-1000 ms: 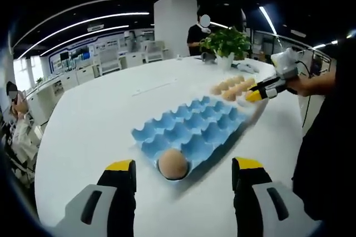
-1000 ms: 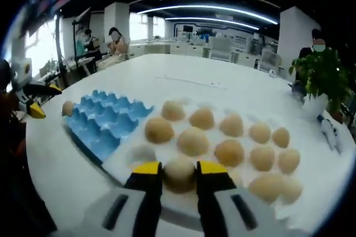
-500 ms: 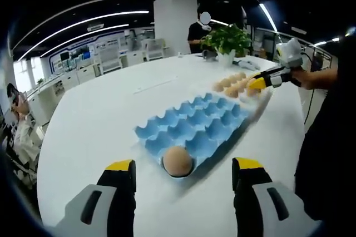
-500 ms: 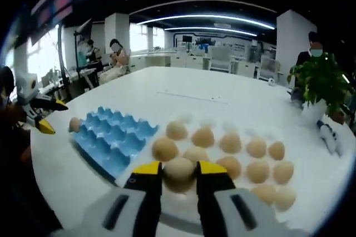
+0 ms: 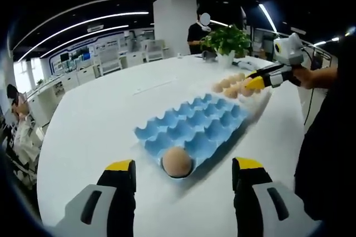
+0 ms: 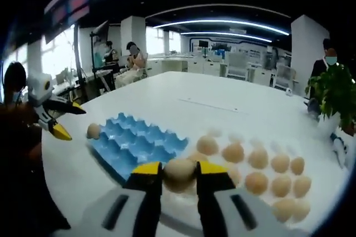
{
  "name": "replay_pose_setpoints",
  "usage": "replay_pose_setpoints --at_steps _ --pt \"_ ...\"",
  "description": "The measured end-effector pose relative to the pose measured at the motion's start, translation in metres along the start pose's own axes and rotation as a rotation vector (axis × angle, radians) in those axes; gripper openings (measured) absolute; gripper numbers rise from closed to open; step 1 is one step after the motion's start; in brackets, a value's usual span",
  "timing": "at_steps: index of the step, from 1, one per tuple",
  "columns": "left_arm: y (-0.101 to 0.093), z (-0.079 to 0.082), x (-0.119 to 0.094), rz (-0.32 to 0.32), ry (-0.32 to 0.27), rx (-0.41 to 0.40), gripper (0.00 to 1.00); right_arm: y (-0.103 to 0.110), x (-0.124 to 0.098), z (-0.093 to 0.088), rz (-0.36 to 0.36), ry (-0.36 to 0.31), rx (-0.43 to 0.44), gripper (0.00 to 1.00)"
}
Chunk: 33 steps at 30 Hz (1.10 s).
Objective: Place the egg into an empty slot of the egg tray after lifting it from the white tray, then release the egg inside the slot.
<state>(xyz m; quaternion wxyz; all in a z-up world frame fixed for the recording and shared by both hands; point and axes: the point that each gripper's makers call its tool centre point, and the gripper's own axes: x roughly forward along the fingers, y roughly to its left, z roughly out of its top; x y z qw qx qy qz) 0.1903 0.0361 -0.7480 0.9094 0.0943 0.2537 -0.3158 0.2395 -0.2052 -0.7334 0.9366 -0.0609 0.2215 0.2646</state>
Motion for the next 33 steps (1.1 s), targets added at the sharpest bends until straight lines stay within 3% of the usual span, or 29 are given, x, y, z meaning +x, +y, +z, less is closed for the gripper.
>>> replay_pose_setpoints --at_steps 33 --pt "0.005 -0.004 -0.001 -0.007 0.006 0.002 0.71 0.108 0.053 0.028 0.296 -0.012 -0.118 0.23"
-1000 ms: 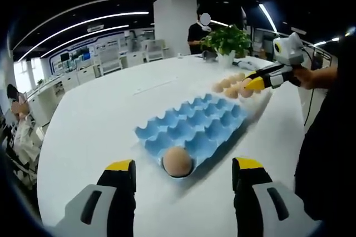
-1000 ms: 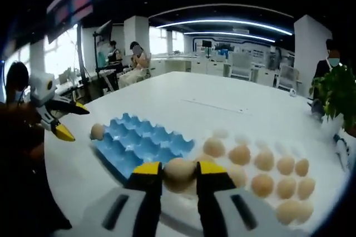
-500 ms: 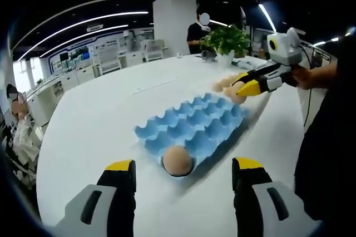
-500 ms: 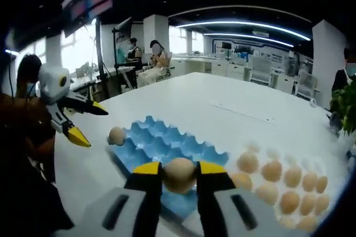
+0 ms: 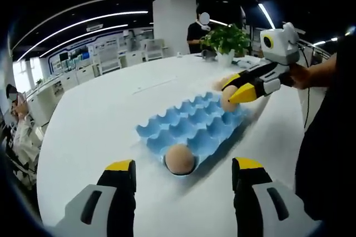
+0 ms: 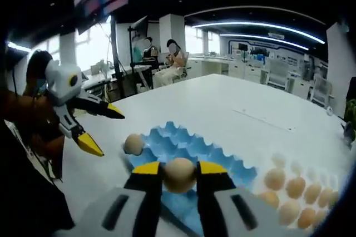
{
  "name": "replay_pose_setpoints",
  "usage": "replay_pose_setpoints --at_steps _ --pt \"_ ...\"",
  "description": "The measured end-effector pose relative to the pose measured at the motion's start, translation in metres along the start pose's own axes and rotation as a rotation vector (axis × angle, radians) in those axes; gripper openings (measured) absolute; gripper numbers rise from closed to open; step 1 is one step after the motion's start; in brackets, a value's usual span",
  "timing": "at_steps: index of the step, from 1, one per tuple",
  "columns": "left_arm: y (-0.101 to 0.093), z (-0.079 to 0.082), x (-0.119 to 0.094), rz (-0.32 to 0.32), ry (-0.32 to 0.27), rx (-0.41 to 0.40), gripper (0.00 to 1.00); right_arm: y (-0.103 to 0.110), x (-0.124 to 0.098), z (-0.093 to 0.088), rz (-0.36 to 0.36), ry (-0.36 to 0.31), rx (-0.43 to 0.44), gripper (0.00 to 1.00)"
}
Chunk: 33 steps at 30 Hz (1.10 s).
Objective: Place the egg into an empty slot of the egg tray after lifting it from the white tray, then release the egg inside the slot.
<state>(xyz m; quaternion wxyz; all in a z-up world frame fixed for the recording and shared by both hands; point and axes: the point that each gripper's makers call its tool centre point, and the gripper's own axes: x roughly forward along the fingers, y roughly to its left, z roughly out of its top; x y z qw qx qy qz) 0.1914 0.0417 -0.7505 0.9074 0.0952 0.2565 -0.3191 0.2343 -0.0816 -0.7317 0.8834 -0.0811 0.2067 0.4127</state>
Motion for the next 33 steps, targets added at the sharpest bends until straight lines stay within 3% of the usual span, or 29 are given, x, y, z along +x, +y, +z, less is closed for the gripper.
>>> replay_pose_setpoints --at_steps 20,33 --pt "0.002 -0.003 0.000 -0.002 0.007 -0.004 0.70 0.045 0.041 0.008 0.137 0.006 -0.071 0.23" --pt "0.002 -0.005 0.001 -0.003 0.008 -0.014 0.70 0.062 0.062 -0.005 0.189 0.041 -0.100 0.23"
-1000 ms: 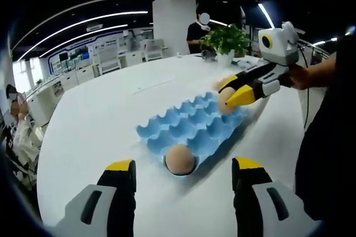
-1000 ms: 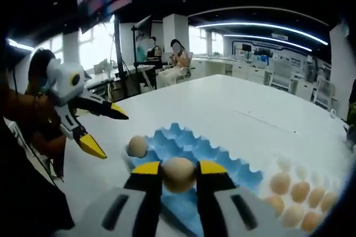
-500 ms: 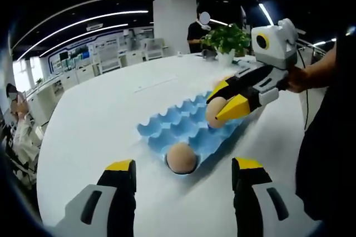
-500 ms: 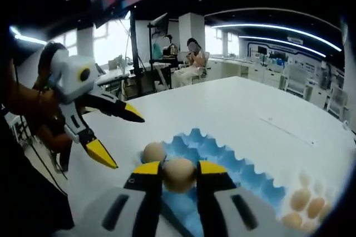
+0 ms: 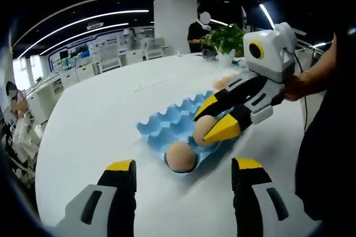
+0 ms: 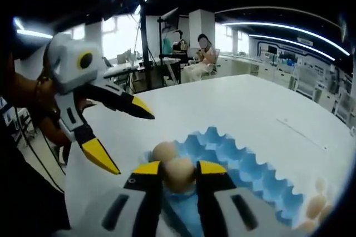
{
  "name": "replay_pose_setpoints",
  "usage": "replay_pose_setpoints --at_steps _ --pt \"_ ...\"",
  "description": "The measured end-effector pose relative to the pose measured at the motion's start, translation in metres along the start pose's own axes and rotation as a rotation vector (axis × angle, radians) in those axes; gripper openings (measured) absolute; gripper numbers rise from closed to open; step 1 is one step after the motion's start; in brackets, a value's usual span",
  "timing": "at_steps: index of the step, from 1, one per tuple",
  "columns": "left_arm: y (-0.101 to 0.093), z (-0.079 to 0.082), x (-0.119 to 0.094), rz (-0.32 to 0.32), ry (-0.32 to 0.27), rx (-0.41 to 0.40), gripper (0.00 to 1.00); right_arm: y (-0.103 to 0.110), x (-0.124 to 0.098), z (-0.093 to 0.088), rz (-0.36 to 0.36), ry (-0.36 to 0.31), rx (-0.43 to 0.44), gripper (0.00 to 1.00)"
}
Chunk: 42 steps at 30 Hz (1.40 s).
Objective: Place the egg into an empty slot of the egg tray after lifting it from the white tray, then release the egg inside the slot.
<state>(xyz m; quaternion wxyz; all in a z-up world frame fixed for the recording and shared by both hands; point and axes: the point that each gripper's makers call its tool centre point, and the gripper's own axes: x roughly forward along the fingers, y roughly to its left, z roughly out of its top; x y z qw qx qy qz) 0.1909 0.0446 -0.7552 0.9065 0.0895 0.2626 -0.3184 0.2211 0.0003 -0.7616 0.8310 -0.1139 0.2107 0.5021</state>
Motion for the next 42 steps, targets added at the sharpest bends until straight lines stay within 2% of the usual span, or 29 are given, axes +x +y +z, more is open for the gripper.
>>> replay_pose_setpoints --at_steps 16,32,42 --pt "0.000 -0.001 0.002 -0.006 0.002 -0.002 0.70 -0.004 0.004 -0.015 0.003 0.037 -0.007 0.23" --pt "0.000 0.001 0.002 -0.006 0.004 0.003 0.70 -0.004 0.005 -0.014 0.001 0.014 -0.042 0.24" --pt "-0.002 0.004 0.002 -0.009 -0.003 0.008 0.70 -0.004 -0.003 -0.013 -0.001 0.002 -0.048 0.23"
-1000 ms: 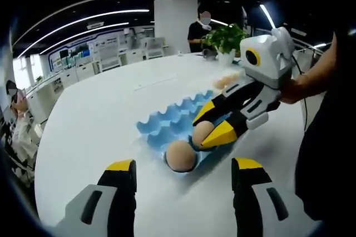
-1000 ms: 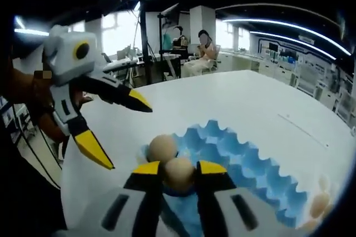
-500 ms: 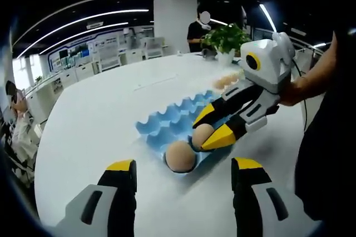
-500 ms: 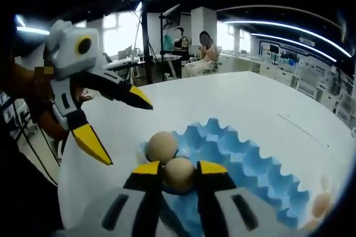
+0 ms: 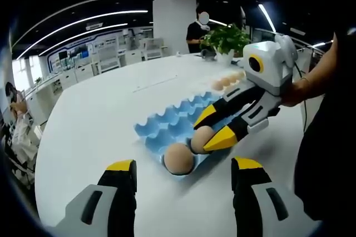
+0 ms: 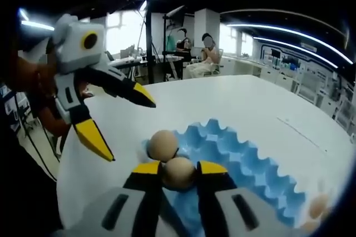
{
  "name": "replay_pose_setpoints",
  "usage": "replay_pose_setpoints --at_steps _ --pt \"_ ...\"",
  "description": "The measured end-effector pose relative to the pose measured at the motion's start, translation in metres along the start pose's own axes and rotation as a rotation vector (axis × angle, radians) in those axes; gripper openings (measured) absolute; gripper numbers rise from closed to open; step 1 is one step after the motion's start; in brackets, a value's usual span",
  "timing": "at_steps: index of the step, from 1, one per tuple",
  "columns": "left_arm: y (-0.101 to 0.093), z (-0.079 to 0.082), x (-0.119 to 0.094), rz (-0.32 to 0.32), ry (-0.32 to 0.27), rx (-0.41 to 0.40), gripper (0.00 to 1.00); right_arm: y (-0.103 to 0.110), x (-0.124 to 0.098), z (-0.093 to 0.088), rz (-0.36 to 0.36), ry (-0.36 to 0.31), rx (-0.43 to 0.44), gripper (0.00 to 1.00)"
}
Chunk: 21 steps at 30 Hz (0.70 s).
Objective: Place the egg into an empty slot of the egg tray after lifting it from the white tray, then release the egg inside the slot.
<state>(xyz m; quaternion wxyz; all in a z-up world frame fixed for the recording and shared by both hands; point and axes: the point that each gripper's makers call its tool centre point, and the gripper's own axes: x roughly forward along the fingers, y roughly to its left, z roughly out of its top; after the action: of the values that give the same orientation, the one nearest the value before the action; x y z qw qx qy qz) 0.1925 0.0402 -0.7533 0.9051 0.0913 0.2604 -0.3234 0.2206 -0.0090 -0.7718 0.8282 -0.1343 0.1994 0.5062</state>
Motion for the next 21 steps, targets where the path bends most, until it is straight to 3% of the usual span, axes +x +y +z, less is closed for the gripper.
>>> replay_pose_setpoints --at_steps 10,21 --pt "-0.001 0.003 -0.001 0.004 -0.009 0.006 0.70 -0.005 -0.014 0.000 -0.023 -0.010 0.009 0.23" --pt "-0.004 0.004 -0.001 0.000 -0.013 0.010 0.70 -0.029 -0.047 -0.013 -0.121 -0.014 0.063 0.23"
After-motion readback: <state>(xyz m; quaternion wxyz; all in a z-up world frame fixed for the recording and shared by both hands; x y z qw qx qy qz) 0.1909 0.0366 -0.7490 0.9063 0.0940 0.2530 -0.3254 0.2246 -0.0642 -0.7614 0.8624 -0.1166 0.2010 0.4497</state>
